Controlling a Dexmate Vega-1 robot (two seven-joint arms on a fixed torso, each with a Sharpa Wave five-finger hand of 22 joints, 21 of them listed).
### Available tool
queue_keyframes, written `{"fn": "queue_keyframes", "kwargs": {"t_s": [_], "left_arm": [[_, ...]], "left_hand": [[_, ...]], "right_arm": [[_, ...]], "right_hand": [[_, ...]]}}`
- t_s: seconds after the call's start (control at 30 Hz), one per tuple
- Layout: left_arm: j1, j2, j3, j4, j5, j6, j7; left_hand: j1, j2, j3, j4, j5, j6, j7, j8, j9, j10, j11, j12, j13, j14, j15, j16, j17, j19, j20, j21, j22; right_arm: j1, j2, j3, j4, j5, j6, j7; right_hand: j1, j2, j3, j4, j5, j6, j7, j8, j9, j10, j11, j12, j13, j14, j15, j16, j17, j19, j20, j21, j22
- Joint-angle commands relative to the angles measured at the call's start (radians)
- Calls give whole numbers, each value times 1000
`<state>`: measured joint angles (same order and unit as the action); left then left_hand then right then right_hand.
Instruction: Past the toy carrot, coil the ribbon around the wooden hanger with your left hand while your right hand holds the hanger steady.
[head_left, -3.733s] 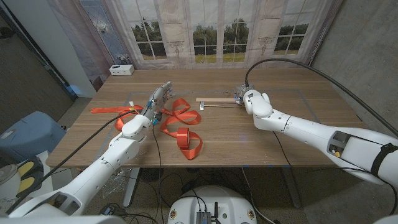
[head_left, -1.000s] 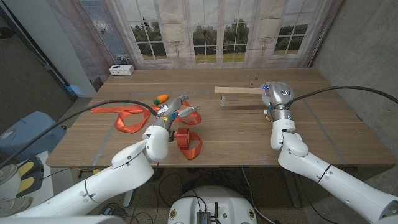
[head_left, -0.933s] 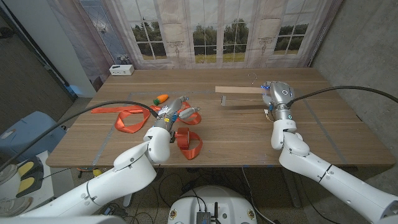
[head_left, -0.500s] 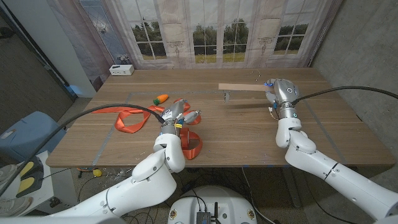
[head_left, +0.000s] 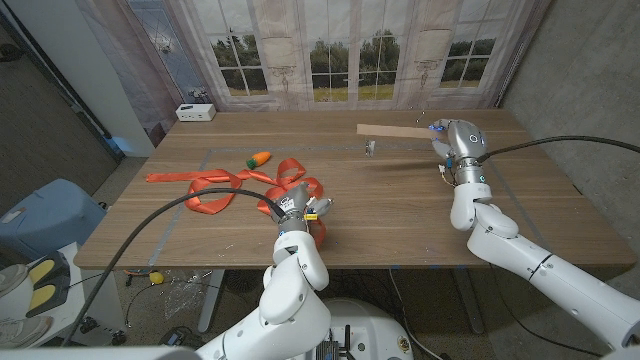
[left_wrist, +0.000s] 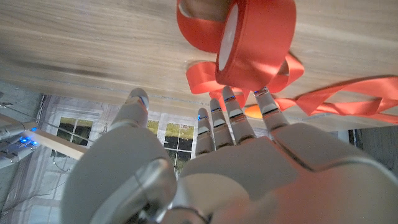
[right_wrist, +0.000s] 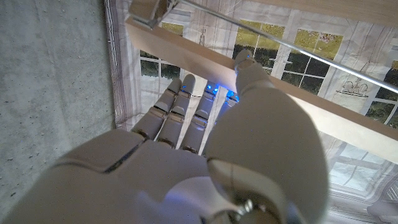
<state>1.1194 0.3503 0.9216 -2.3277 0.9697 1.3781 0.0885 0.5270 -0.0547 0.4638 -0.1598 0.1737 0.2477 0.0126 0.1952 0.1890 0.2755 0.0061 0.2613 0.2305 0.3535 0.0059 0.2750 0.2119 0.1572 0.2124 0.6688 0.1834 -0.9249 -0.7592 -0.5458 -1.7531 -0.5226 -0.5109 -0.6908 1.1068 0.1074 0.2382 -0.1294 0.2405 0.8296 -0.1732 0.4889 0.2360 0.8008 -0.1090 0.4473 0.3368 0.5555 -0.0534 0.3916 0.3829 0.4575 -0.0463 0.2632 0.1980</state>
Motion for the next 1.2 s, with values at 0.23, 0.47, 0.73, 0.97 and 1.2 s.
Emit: {"fn": "queue_keyframes", "kwargs": {"t_s": [0.23, 0.47, 0.73, 0.97, 1.2], "left_arm": [[229, -320, -89, 90, 703, -103, -249], [321, -408, -133, 73, 706, -193, -199], [369, -348, -192, -10, 800, -362, -347], [384, -326, -294, -75, 963, -584, -625], [396, -347, -346, -136, 1055, -713, -775]], "left_hand": [[-30, -24, -29, 19, 0, -38, 12, -10, 4, -25, 20, -8, 11, -20, 24, -8, 12, -6, 2, -16, 3], [-40, -26, -42, 25, 1, -106, 7, -20, 4, -49, 33, -15, 17, -31, 58, -16, 7, 22, 4, -17, 3], [-45, -22, -51, 24, 8, -143, -34, -9, 3, -111, 17, -33, 24, -111, 58, -56, -2, -36, 5, -72, -1], [37, 15, -23, -3, 8, -155, -84, -4, 1, -140, -31, -39, 22, -149, 44, -73, -12, -53, 3, -103, 0], [49, 0, -31, -3, 6, -177, -89, -8, 0, -158, -29, -44, 19, -179, 46, -82, -17, -74, 4, -122, -1]], "right_arm": [[26, 20, 36, 60, 80, 110, -19], [20, 17, 42, 51, 90, 109, -17], [11, 21, 54, 48, 105, 117, -31], [4, 27, 65, 52, 116, 127, -51], [-1, 37, 73, 61, 131, 131, -65]], "right_hand": [[21, 27, -9, 4, 4, 196, 139, 2, 37, 20, -5, 6, 4, 16, -173, -2, 5, 11, -44, 11, 2], [22, 28, -14, 5, 4, 196, 140, 2, 36, 21, -4, 4, 5, 19, -173, -1, 7, 14, -41, 13, 2], [26, 29, -17, 3, 4, 197, 141, 1, 34, 21, -4, 3, 6, 21, -174, -2, 9, 17, -40, 16, 3], [28, 30, -20, 4, 4, 197, 141, 1, 34, 22, -2, 1, 5, 23, -173, -2, 11, 18, -39, 18, 4], [28, 31, -24, 5, 3, 196, 141, 0, 34, 23, -1, 0, 6, 26, -172, -2, 13, 19, -38, 20, 4]]}}
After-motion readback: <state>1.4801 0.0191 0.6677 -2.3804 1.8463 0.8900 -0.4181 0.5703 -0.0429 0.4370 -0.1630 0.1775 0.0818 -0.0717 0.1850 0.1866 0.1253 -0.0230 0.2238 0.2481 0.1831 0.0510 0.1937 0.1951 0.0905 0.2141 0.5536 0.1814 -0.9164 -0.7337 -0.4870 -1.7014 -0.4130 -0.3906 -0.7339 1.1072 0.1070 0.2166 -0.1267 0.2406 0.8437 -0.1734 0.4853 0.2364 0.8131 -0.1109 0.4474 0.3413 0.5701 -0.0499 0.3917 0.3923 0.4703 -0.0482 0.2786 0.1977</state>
